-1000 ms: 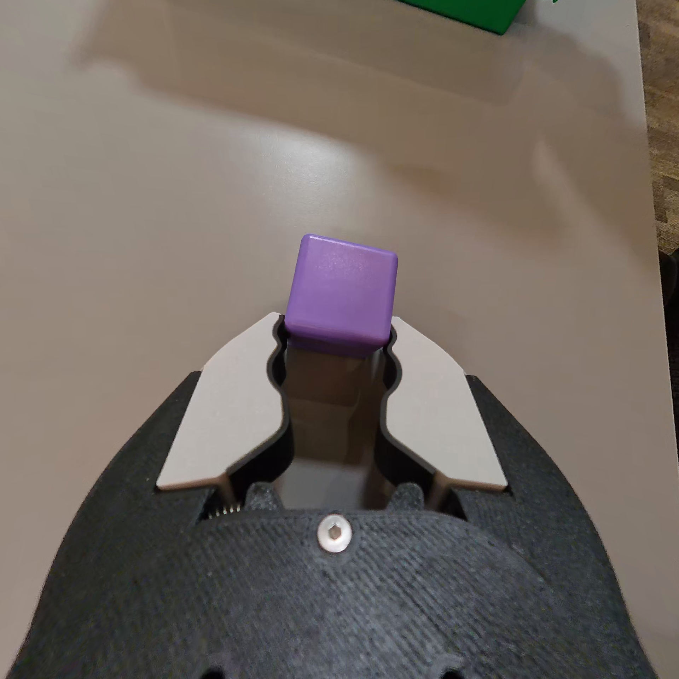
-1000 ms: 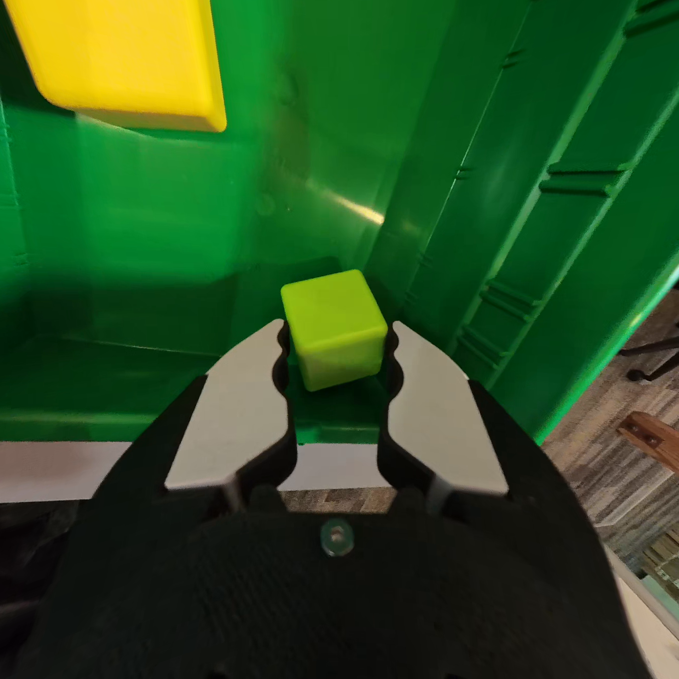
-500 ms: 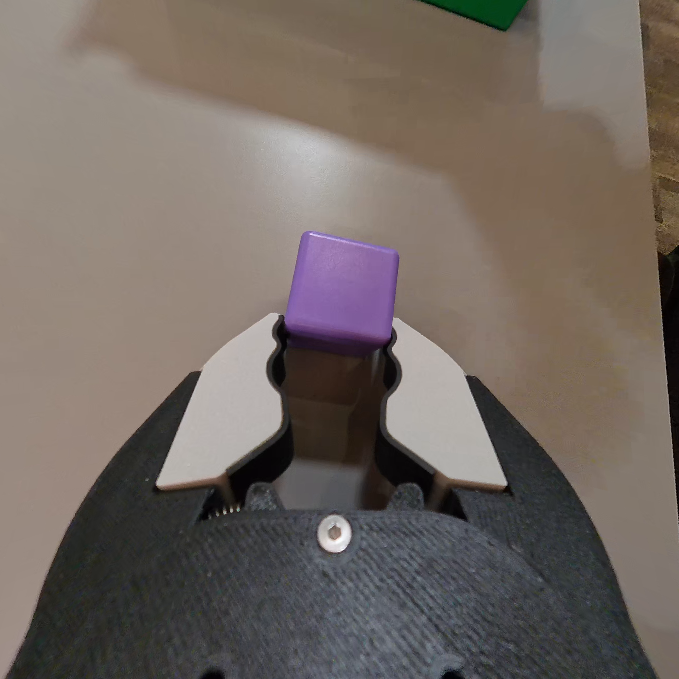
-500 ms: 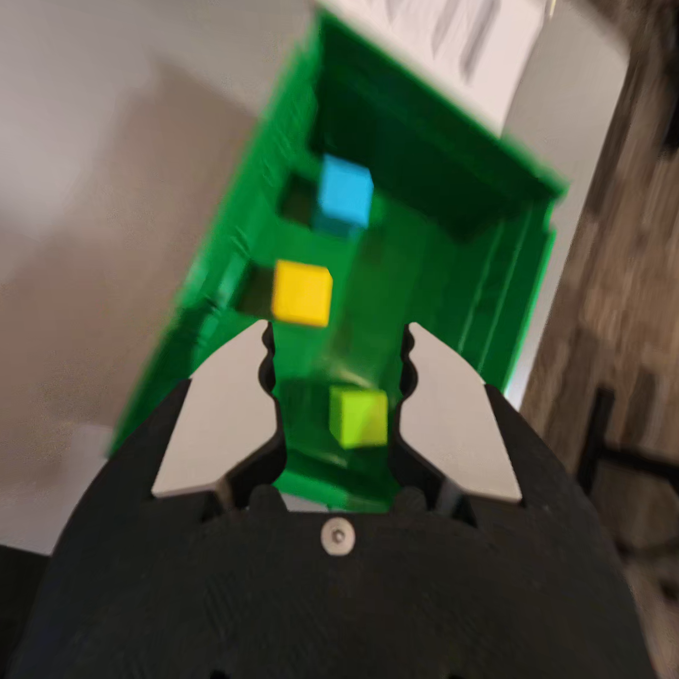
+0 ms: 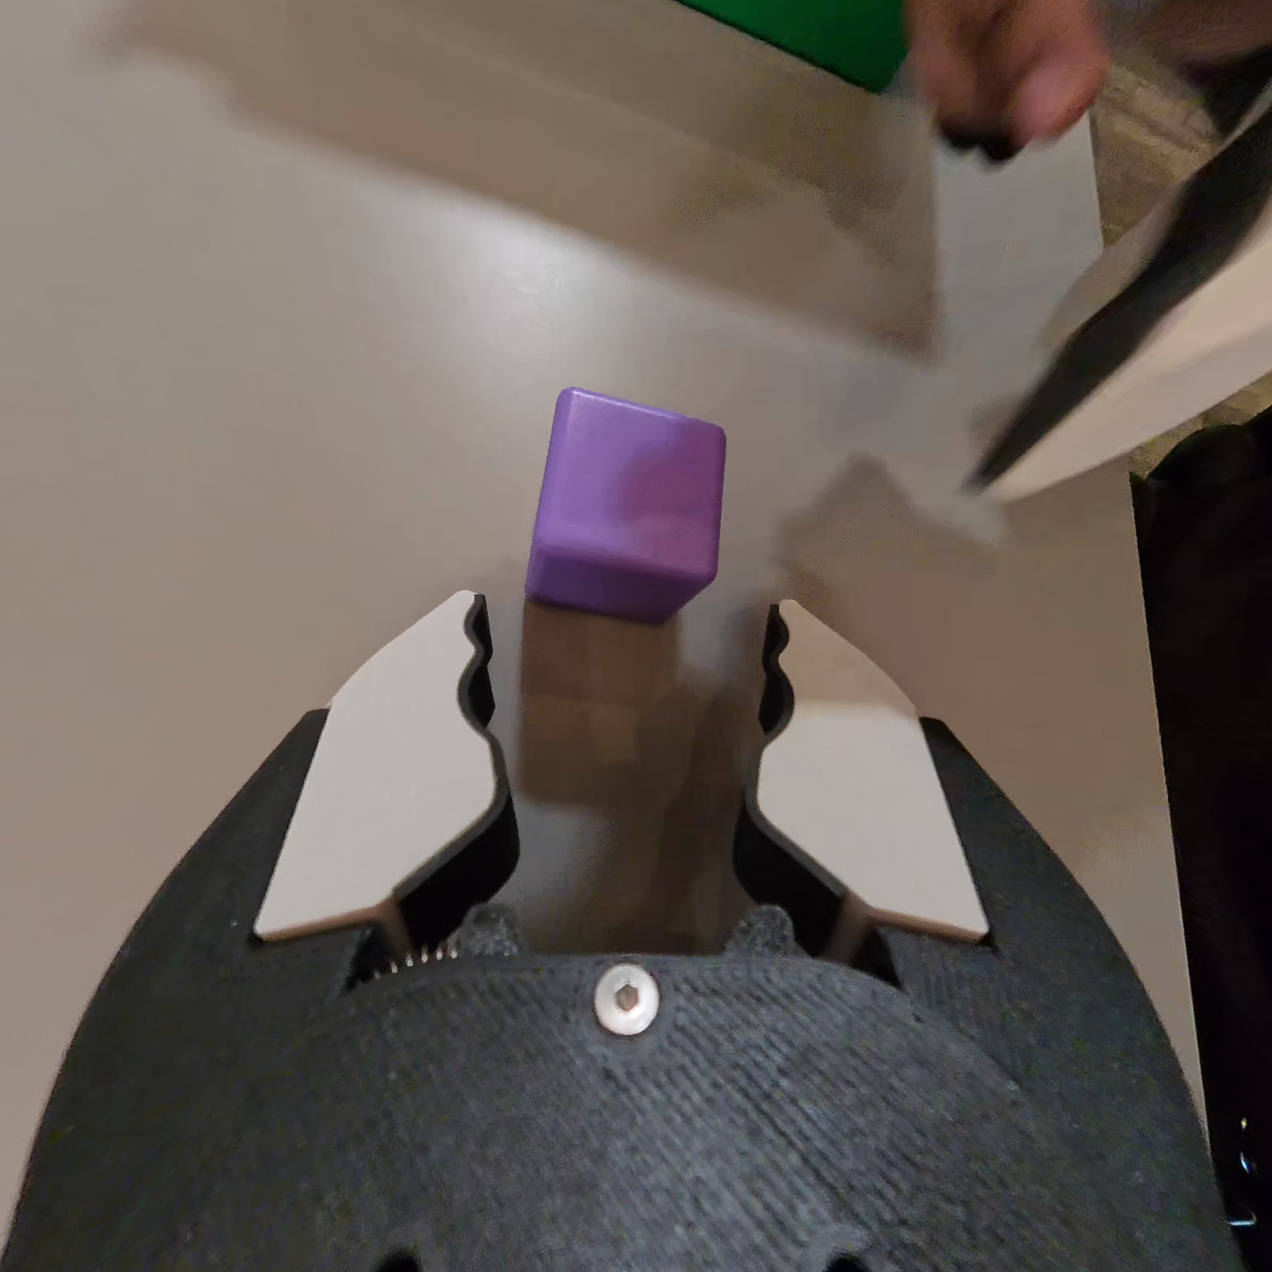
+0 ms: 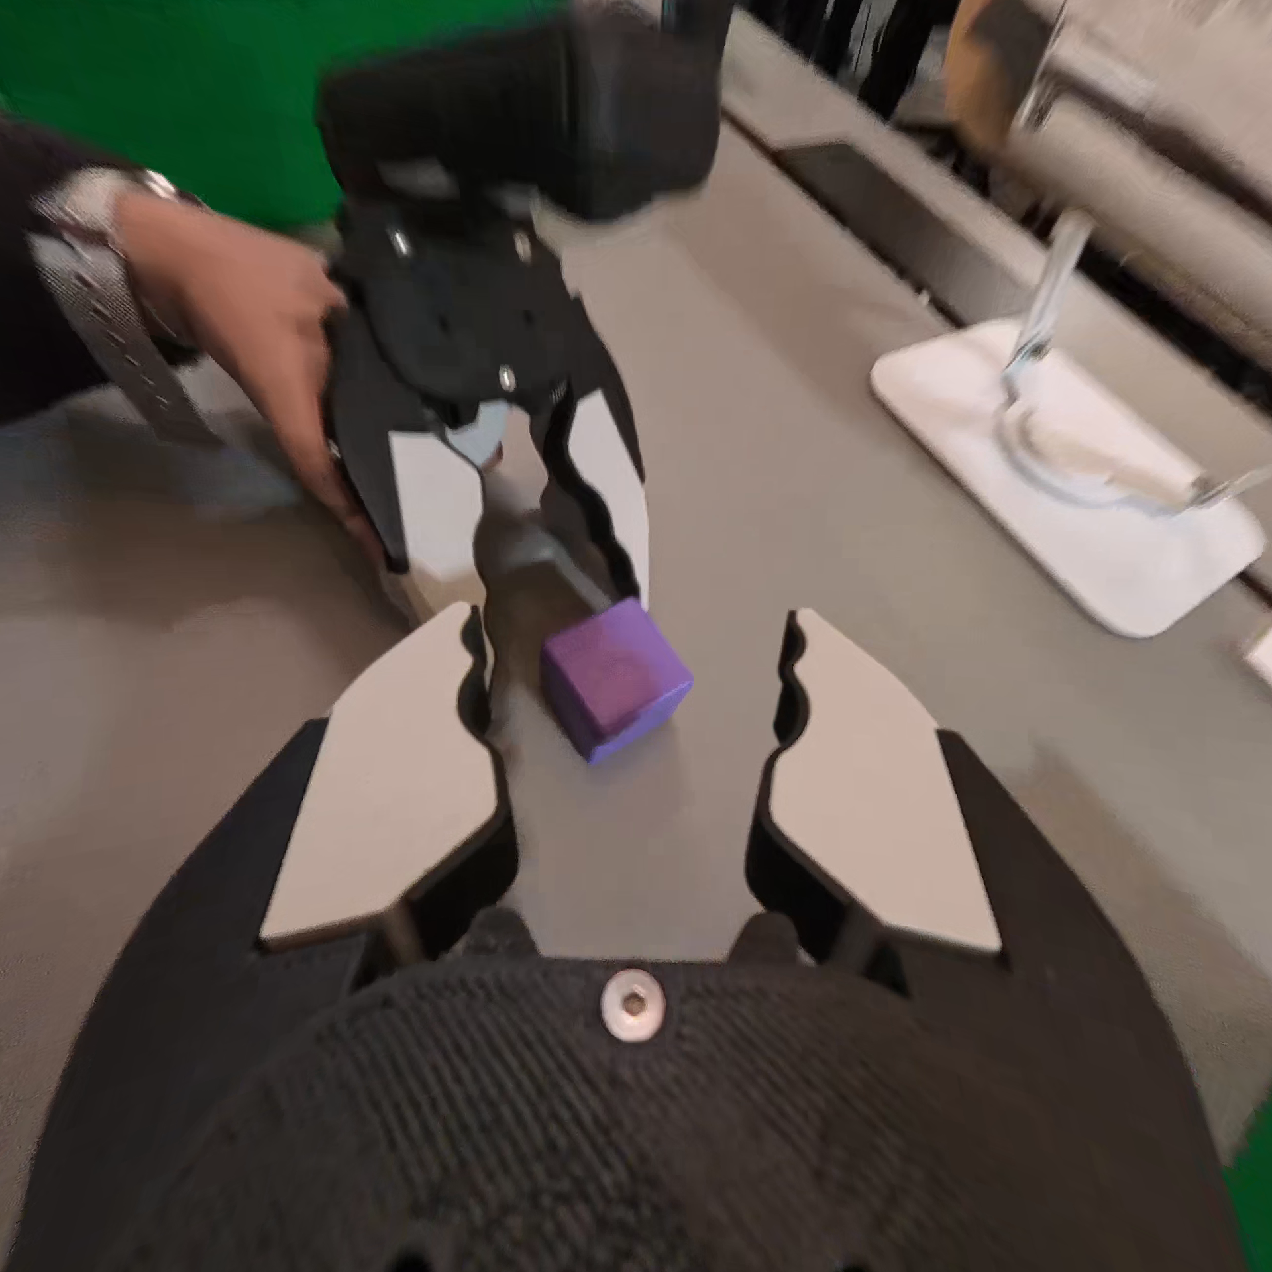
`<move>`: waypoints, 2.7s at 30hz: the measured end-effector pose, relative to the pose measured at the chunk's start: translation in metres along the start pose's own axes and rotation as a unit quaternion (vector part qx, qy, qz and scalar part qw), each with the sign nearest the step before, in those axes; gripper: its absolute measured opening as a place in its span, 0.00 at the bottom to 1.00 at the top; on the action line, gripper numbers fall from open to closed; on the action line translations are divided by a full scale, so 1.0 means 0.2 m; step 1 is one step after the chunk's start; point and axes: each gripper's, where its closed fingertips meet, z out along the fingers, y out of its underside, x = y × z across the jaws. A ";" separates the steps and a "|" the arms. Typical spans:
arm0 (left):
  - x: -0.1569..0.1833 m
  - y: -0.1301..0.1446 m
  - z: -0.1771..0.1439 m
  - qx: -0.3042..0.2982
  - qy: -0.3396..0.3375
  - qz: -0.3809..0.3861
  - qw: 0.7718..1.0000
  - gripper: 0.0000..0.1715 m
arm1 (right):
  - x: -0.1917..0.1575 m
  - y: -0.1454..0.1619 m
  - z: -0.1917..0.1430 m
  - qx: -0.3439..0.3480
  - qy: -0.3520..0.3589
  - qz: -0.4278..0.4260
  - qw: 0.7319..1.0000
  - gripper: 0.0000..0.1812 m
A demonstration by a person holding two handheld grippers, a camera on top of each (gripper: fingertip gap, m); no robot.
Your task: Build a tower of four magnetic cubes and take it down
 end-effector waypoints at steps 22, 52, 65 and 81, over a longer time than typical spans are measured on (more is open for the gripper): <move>0.00 0.02 0.01 -0.015 -0.011 0.023 1.000 0.44 | -0.02 0.22 0.19 -0.044 0.007 0.018 0.999 0.34; -0.01 0.02 0.02 -0.020 -0.028 0.028 0.999 0.44 | 1.48 1.04 -0.91 -0.199 0.343 0.314 0.862 0.34; -0.01 0.01 0.01 -0.013 -0.021 0.017 1.000 0.43 | 1.43 0.84 -0.96 -0.176 0.361 0.275 0.874 0.40; -0.11 0.01 0.01 -0.015 -0.105 -0.009 0.994 0.29 | 0.10 0.01 -0.42 0.157 0.256 0.042 0.953 0.42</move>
